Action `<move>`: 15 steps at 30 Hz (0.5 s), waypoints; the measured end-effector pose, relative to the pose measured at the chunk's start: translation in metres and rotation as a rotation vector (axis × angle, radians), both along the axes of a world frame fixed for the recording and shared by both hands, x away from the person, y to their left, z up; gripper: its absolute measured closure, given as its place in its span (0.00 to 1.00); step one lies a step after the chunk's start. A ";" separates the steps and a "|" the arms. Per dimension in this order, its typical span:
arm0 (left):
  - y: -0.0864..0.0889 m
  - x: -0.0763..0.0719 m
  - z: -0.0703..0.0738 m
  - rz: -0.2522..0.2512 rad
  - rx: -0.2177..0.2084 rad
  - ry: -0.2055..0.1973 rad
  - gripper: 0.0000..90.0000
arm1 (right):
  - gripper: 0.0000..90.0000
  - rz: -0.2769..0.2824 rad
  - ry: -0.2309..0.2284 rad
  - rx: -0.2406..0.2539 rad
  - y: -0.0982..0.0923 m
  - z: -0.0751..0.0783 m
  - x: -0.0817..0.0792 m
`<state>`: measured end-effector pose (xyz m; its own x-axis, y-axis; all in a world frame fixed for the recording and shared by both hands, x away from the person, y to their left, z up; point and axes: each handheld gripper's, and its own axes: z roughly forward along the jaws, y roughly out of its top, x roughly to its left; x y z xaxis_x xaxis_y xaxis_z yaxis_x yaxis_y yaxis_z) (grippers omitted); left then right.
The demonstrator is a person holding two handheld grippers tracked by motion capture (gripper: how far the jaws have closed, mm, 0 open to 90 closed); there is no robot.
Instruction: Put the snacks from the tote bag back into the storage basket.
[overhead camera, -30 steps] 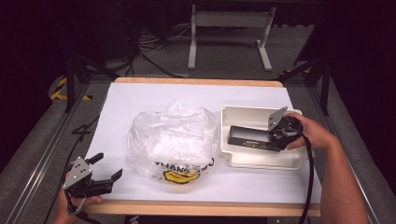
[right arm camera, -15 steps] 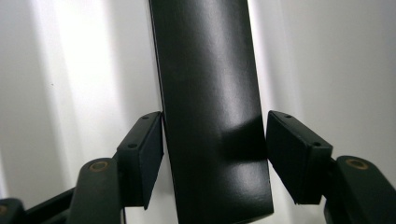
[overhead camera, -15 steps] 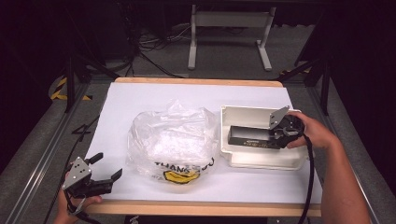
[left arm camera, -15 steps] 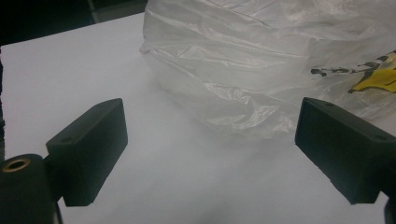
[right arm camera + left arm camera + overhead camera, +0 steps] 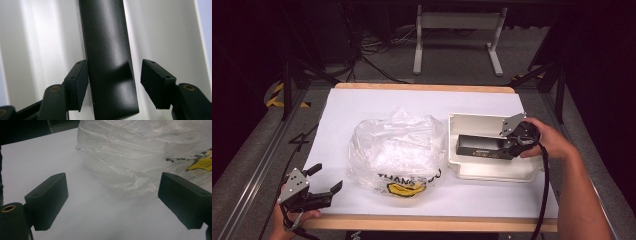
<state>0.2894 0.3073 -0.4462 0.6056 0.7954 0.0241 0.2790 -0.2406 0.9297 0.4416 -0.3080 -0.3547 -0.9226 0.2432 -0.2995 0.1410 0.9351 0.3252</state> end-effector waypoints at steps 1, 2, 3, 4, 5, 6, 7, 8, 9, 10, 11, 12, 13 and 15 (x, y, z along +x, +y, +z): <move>0.000 0.000 0.000 -0.001 0.000 0.000 0.11 | 0.44 -0.003 -0.003 0.005 0.000 0.001 -0.001; 0.000 0.000 0.000 -0.001 0.000 -0.001 0.11 | 0.44 0.003 -0.010 0.010 0.001 0.002 -0.001; 0.000 0.000 0.000 -0.001 0.001 -0.001 0.11 | 0.44 0.009 -0.007 0.015 0.001 0.002 -0.001; 0.000 0.001 0.000 0.000 0.001 -0.003 0.11 | 0.44 0.009 -0.013 0.023 0.001 0.004 -0.001; 0.000 0.001 0.000 -0.002 0.001 -0.002 0.11 | 0.44 0.009 -0.013 0.023 0.001 0.004 -0.001; 0.000 0.001 0.001 -0.003 0.001 -0.003 0.11 | 0.44 0.007 -0.018 0.022 0.001 0.004 -0.002; 0.000 0.001 0.001 -0.002 0.001 -0.004 0.11 | 0.44 0.005 -0.022 0.021 0.001 0.005 -0.003; 0.000 0.001 0.001 -0.003 0.001 -0.005 0.11 | 0.44 0.006 -0.024 0.018 0.001 0.005 -0.003; 0.000 0.001 0.001 -0.003 0.003 -0.004 0.11 | 0.44 0.002 -0.029 0.013 0.002 0.007 -0.005; 0.000 0.002 0.001 -0.002 -0.001 -0.004 0.11 | 0.44 0.006 -0.037 0.018 0.001 0.008 -0.005; 0.000 0.002 0.001 -0.002 -0.002 -0.004 0.11 | 0.44 0.000 -0.040 0.027 0.001 0.009 -0.006; -0.001 0.002 0.001 -0.002 -0.005 -0.002 0.11 | 0.44 -0.002 -0.051 0.035 0.000 0.011 -0.007; -0.001 0.003 0.001 -0.004 0.001 -0.003 0.11 | 0.44 -0.010 -0.057 0.044 0.000 0.013 -0.008; -0.002 0.004 0.001 -0.003 0.007 -0.005 0.11 | 0.44 -0.009 -0.071 0.056 -0.001 0.016 -0.010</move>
